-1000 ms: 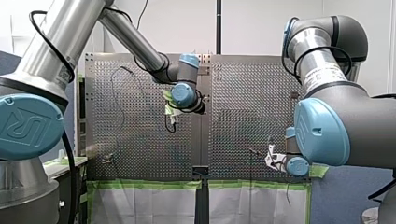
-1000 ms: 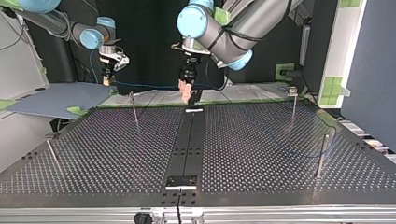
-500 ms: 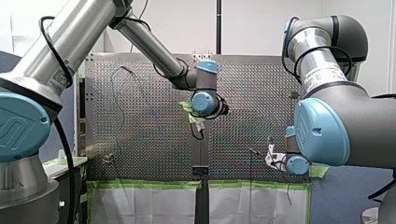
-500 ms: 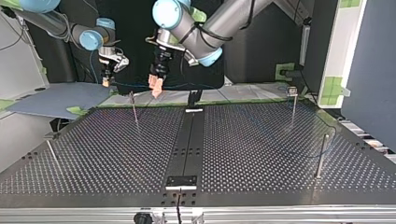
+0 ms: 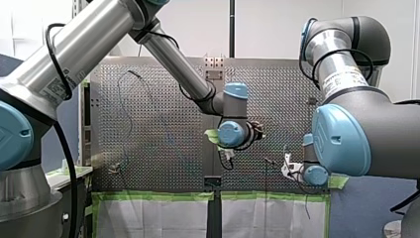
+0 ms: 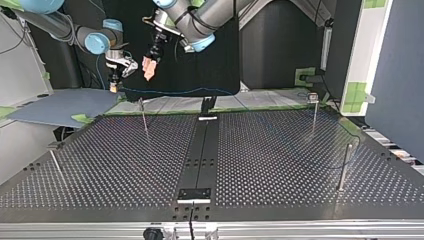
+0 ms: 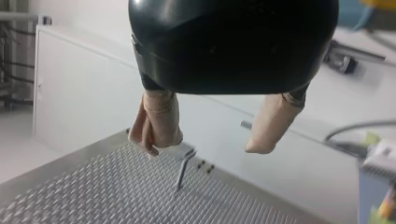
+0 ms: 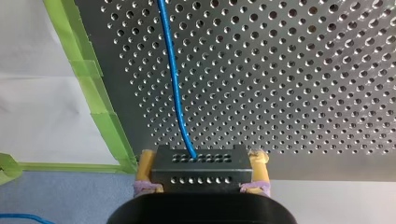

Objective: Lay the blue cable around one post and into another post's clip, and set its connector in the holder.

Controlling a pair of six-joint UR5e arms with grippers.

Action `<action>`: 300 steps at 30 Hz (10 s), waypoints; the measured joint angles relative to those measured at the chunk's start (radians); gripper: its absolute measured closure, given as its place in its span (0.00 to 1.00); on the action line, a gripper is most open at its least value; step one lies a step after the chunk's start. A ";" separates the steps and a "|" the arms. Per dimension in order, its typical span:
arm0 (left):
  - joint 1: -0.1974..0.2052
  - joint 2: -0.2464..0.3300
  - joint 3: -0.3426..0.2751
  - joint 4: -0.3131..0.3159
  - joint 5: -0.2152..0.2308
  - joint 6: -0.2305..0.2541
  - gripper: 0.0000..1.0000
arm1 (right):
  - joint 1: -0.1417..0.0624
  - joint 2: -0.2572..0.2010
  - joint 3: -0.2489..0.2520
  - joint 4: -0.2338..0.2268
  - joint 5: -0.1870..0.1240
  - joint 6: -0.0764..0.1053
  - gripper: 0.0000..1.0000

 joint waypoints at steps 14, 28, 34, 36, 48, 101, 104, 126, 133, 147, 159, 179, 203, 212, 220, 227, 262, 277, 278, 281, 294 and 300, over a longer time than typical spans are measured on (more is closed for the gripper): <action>-0.103 -0.119 0.106 0.119 0.042 -0.040 0.00 | 0.002 0.000 0.000 0.006 -0.002 0.000 1.00; 0.001 -0.239 0.105 0.138 0.084 0.003 0.00 | -0.007 0.000 -0.001 0.016 -0.002 0.000 1.00; 0.054 -0.292 0.104 0.151 0.104 0.051 0.00 | -0.008 0.000 0.000 0.012 -0.002 0.001 1.00; 0.072 -0.309 0.107 0.164 0.112 0.058 0.00 | -0.008 0.000 0.000 0.012 -0.002 0.001 1.00; 0.153 -0.417 0.149 0.155 0.140 0.042 0.00 | -0.009 0.000 -0.002 0.012 -0.002 0.002 1.00; 0.097 -0.508 0.233 0.084 0.049 0.156 0.00 | -0.008 0.000 -0.006 0.013 -0.002 0.003 1.00; 0.102 -0.507 0.257 0.083 0.034 0.148 0.00 | -0.008 0.000 -0.006 0.014 -0.002 0.003 1.00; 0.123 -0.537 0.356 0.018 -0.008 0.087 0.00 | -0.009 0.000 -0.008 0.014 -0.011 0.007 1.00; 0.135 -0.538 0.412 0.003 -0.017 0.071 0.00 | -0.009 0.000 -0.008 0.012 -0.011 0.007 1.00; 0.158 -0.621 0.510 -0.047 -0.011 0.036 0.00 | -0.007 0.000 -0.009 0.012 -0.025 0.005 1.00; 0.188 -0.637 0.561 -0.011 0.002 0.033 0.00 | -0.003 0.000 -0.008 0.019 -0.040 0.007 1.00; 0.190 -0.636 0.562 0.017 -0.043 0.075 1.00 | -0.010 0.000 -0.009 0.010 -0.040 0.009 1.00; 0.163 -0.611 0.561 0.066 -0.027 0.117 1.00 | -0.040 0.001 -0.023 -0.002 -0.010 -0.009 1.00; 0.160 -0.594 0.561 0.065 -0.062 0.166 1.00 | -0.075 0.001 -0.041 -0.002 -0.007 -0.010 1.00; 0.160 -0.592 0.563 0.064 -0.086 0.195 1.00 | -0.099 0.002 -0.046 0.005 -0.006 -0.009 1.00; 0.156 -0.592 0.564 0.062 -0.105 0.224 1.00 | -0.112 0.002 -0.052 0.017 0.000 -0.002 1.00; 0.114 -0.593 0.595 0.046 -0.189 0.461 1.00 | -0.129 0.001 -0.109 0.133 0.267 0.132 1.00; 0.133 -0.598 0.606 0.026 -0.180 0.473 1.00 | -0.134 0.002 -0.128 0.151 0.215 0.067 1.00; 0.135 -0.598 0.603 0.029 -0.177 0.473 1.00 | -0.133 0.002 -0.131 0.155 0.208 0.064 1.00; 0.140 -0.598 0.597 0.038 -0.169 0.472 1.00 | -0.130 0.002 -0.135 0.162 0.190 0.055 1.00; 0.170 -0.599 0.636 0.034 -0.158 0.475 1.00 | -0.130 0.002 -0.162 0.125 0.087 0.056 1.00; 0.187 -0.599 0.644 0.031 -0.162 0.481 1.00 | -0.138 0.002 -0.187 0.127 0.067 0.060 1.00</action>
